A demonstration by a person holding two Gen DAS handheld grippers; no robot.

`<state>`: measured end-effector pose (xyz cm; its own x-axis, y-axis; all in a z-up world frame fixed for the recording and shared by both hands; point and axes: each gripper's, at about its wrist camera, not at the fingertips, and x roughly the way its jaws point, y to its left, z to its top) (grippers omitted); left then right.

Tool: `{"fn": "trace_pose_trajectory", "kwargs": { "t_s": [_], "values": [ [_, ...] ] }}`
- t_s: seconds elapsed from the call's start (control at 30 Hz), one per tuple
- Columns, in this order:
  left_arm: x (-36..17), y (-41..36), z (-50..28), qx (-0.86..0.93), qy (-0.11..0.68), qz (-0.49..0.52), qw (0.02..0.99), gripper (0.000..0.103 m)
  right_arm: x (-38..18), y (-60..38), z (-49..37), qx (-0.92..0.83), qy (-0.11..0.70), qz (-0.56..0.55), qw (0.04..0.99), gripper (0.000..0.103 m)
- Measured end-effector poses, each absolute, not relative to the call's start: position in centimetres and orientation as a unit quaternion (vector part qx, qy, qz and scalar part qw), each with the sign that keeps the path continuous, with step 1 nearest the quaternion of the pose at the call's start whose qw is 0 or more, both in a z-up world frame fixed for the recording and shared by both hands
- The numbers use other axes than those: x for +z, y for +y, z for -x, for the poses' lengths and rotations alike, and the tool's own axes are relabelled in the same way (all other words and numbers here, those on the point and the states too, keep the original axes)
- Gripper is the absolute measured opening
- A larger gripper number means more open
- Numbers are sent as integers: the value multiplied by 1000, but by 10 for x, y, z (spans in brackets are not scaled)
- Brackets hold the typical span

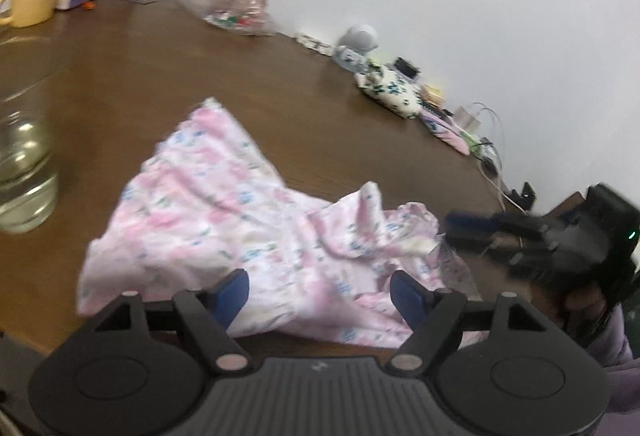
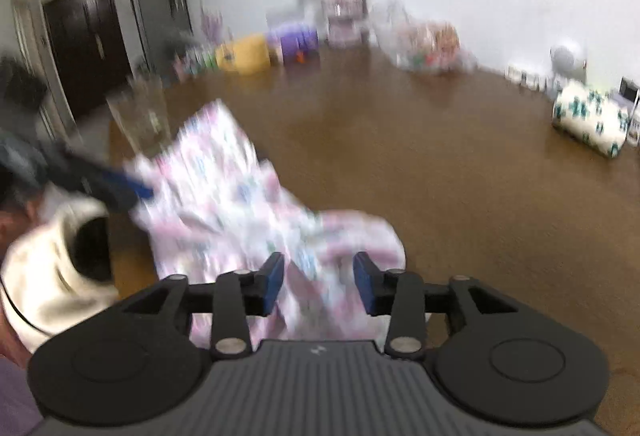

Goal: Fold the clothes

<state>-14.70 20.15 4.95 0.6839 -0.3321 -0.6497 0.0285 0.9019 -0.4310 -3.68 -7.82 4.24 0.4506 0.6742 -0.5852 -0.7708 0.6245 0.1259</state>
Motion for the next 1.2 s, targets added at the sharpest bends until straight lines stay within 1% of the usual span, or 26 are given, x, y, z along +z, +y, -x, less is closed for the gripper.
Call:
{"fn": "trace_pose_trajectory", "kwargs": {
  "t_s": [0.13,0.17,0.2,0.27,0.3,0.37,0.4,0.47,0.57,0.7,0.77,0.83,0.9,0.93,0.97,1.0,1.03,1.07,1.1,1.2],
  "values": [
    [42,196,146,-89,402,167,896,75,45,-78,7,414,298,71,857,47],
    [40,194,144,-81,405,160,897,72,39,-73,-3,417,316,69,850,47],
    [38,192,142,-73,407,153,897,66,32,-66,-9,423,330,71,841,47],
    [35,190,137,-56,411,141,899,60,18,-48,-12,441,348,90,823,46],
    [34,189,134,-47,412,138,899,54,12,-40,-11,446,355,99,815,41],
    [32,192,125,-33,411,133,901,48,8,-34,-2,439,349,117,820,34],
    [32,188,114,-35,410,127,902,43,9,-34,2,430,349,123,823,25],
    [31,178,85,-44,410,111,904,39,11,-38,12,404,352,134,833,21],
    [31,157,41,-65,413,80,905,38,13,-55,31,343,351,146,859,19],
    [31,89,-30,-140,413,-5,900,39,13,-93,39,230,357,133,896,19],
    [31,57,-58,-160,413,-24,896,39,14,-111,37,167,365,119,908,19],
    [34,36,-76,-177,413,-37,893,40,19,-126,38,139,367,94,915,24],
    [44,30,-81,-191,409,-43,891,41,31,-144,45,156,346,49,924,48],
    [51,34,-74,-195,400,-40,895,43,40,-155,50,171,330,27,928,52],
    [59,41,-64,-197,387,-35,900,52,48,-168,56,184,313,8,932,55],
    [65,48,-51,-194,377,-27,905,59,55,-180,61,197,297,-6,934,57],
    [70,56,-36,-190,367,-17,910,62,60,-191,64,208,285,-16,936,59],
    [76,63,-22,-186,358,-8,915,66,63,-202,67,219,275,-23,936,67],
    [81,71,-7,-182,348,1,920,66,62,-209,69,232,273,-26,933,75],
    [73,64,32,-212,349,25,913,66,49,-206,66,269,281,-11,921,76]
  ]
}}
